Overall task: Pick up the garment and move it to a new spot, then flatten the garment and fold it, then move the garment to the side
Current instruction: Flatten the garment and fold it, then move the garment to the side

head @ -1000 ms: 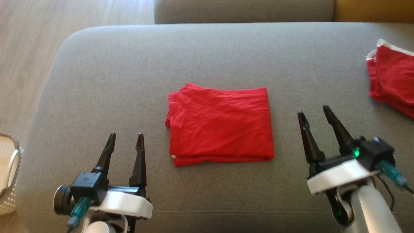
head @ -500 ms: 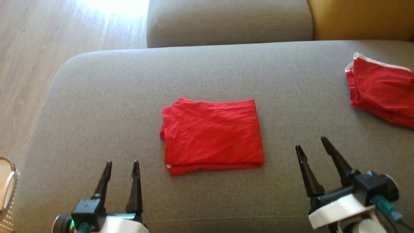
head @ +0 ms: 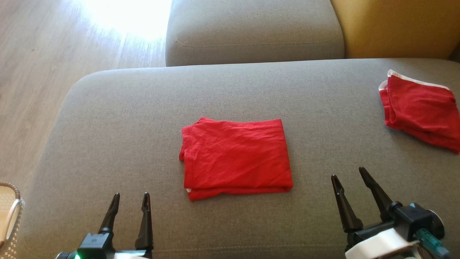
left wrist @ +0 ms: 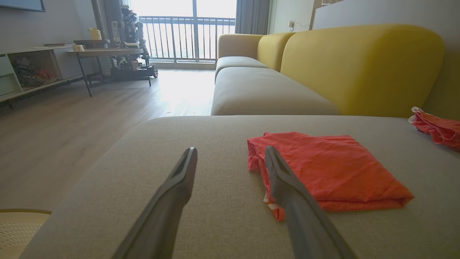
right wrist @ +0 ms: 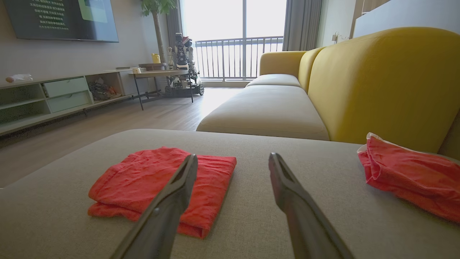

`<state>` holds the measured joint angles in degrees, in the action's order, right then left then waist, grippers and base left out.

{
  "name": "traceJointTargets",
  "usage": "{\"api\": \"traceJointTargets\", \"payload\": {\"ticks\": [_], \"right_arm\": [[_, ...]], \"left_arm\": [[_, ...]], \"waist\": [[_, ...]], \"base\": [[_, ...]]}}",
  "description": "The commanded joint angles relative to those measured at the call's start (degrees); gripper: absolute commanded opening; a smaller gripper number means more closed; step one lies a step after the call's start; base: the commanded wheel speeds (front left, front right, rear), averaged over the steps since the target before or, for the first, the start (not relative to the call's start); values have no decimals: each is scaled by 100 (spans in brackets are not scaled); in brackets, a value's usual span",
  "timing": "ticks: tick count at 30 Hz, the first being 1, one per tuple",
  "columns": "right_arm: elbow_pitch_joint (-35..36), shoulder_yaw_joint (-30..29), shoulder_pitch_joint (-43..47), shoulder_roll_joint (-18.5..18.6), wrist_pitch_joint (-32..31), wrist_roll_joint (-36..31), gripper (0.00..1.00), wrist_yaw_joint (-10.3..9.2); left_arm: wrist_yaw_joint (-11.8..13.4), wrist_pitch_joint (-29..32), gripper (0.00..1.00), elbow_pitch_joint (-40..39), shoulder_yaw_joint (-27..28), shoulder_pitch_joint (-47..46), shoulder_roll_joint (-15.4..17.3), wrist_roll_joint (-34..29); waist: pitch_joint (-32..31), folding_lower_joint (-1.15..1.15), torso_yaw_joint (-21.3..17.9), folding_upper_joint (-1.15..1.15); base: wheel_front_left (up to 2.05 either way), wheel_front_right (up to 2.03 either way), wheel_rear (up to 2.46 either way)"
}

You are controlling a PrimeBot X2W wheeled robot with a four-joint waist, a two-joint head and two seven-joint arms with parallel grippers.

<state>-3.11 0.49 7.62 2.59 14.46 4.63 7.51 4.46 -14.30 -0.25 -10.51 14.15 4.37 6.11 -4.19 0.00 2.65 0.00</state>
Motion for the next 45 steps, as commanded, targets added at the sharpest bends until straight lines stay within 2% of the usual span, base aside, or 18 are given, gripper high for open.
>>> {"api": "traceJointTargets", "payload": {"ticks": [1,17,23,28,37,38,45], "right_arm": [[188,111,-129,29,53,43,100,-2],[140,184,-78,29,53,46,100,-2],[-163,268,-262,29,53,88,100,-2],[-1044,344,-766,29,53,572,100,-2],[-3468,526,-2287,29,53,2505,100,-2],[-3468,526,-2287,29,53,2505,100,-2],[-4729,636,-3188,29,-127,3578,100,-2]], "left_arm": [[-26,-70,100,-201,215,-175,-66,-47],[-76,-70,100,-200,262,-107,-141,-170],[-82,-70,100,-203,198,-166,-146,-189],[-53,-70,100,-207,77,-231,-147,-130],[-95,-70,100,-143,-221,-389,-148,-98],[-95,-70,100,-143,-221,-389,-148,-98],[-54,-70,100,-101,-324,-571,-148,19]], "waist": [[-7,0,-3,0],[0,0,97,0],[68,0,236,0],[185,0,429,0],[511,0,873,0],[511,0,873,0],[793,0,1136,0]], "base": [[0,0,0],[0,0,0],[0,0,0],[0,0,0],[0,0,0],[0,0,0],[0,0,0]]}}
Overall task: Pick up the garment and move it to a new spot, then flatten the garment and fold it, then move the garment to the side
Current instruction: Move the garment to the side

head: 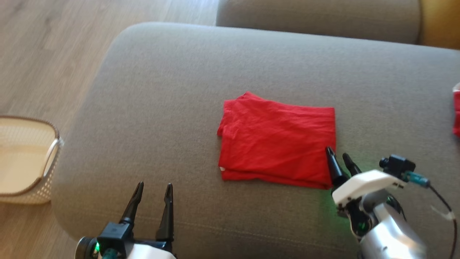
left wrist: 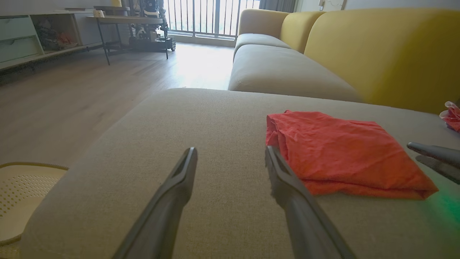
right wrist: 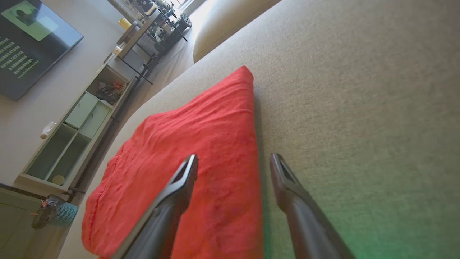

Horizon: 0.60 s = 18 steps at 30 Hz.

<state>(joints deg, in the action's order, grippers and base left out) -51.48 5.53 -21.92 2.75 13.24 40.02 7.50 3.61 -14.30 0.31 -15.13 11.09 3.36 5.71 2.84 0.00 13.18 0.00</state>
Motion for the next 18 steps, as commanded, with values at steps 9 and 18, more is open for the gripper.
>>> {"api": "traceJointTargets", "payload": {"ticks": [9,18], "right_arm": [[-484,329,-746,153,-373,633,100,-1],[-411,714,-802,304,-430,1130,0,-1]], "left_arm": [[22,-70,100,-145,-58,-475,-48,418],[33,-70,100,-136,-77,-506,-48,411]], "waist": [[222,0,241,0],[189,0,222,0]], "base": [[0,0,0],[0,0,0]]}}
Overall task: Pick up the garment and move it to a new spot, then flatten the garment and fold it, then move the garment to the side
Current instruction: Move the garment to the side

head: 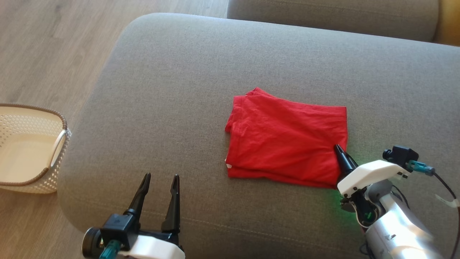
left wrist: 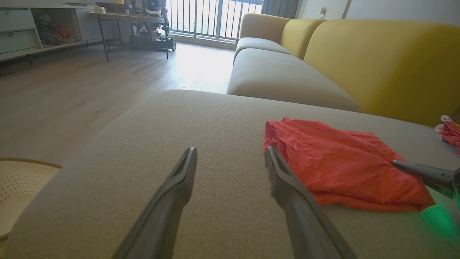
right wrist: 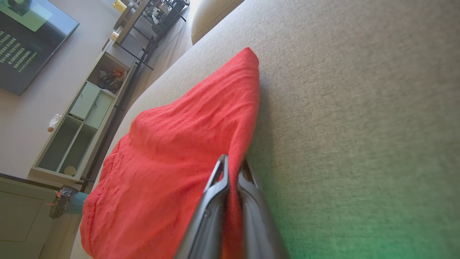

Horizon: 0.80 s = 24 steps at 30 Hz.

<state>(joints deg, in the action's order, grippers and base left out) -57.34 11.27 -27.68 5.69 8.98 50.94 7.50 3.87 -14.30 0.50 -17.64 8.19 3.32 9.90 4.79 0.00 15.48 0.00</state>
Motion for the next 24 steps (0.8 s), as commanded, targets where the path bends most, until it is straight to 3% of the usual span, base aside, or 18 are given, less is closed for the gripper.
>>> {"api": "traceJointTargets", "payload": {"ticks": [1,8,24], "right_arm": [[186,180,-236,37,4,79,0,-1],[219,573,-415,277,149,64,0,-1],[-121,927,-1853,1201,240,-371,0,-1]], "left_arm": [[4,-70,100,-153,170,-213,-44,-12],[5,-70,100,-202,197,-189,-44,-31],[-185,-70,100,-271,201,-509,-44,-110]], "waist": [[-11,0,-15,0],[-12,0,-190,0],[520,0,-1160,0]], "base": [[0,0,0],[0,0,0],[0,0,0]]}}
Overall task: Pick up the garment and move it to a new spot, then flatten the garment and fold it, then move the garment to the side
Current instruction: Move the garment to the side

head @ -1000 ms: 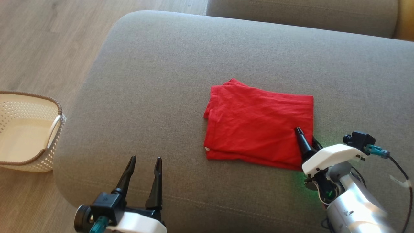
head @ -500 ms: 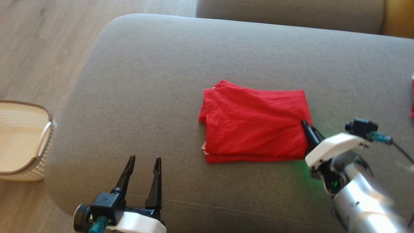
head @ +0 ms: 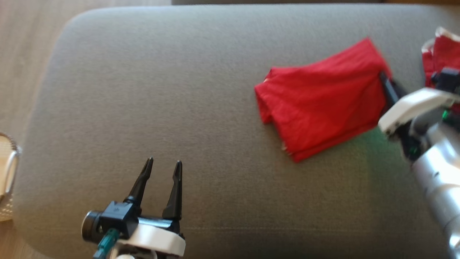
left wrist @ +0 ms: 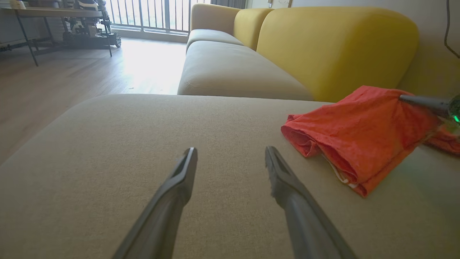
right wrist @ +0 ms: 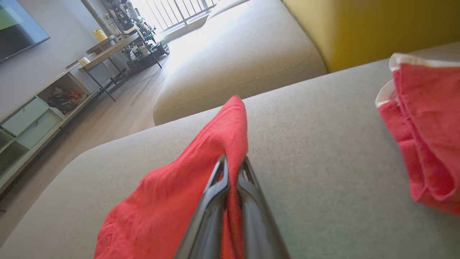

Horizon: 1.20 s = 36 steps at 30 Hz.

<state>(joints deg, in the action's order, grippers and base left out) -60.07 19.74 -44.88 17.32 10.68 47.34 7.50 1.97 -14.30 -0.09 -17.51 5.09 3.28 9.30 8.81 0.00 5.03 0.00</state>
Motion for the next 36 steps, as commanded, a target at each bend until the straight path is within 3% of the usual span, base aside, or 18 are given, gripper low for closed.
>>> {"api": "traceJointTargets", "payload": {"ticks": [1,15,31,34,36], "right_arm": [[111,81,-260,92,78,-53,0,-1],[-640,-260,-1719,869,266,-544,0,-1],[-1335,-595,-2278,1492,397,-1363,0,-1],[-1379,-735,-2209,1670,402,-1667,29,-1],[-1384,-945,-2042,1771,346,-1830,42,-1]], "left_arm": [[-8,-70,100,-214,199,-232,-40,-58],[-176,-70,100,-231,399,-688,-40,-240],[-374,-70,100,-170,623,-1000,-40,-408],[-372,-70,100,-157,613,-991,-40,-389],[-363,-70,100,-144,603,-971,-40,-372]], "waist": [[180,0,-168,0],[843,0,-647,0],[1136,0,-755,0],[1095,0,-742,0],[1045,0,-735,0]], "base": [[0,0,0],[0,0,0],[0,0,0],[0,0,0],[0,0,0]]}}
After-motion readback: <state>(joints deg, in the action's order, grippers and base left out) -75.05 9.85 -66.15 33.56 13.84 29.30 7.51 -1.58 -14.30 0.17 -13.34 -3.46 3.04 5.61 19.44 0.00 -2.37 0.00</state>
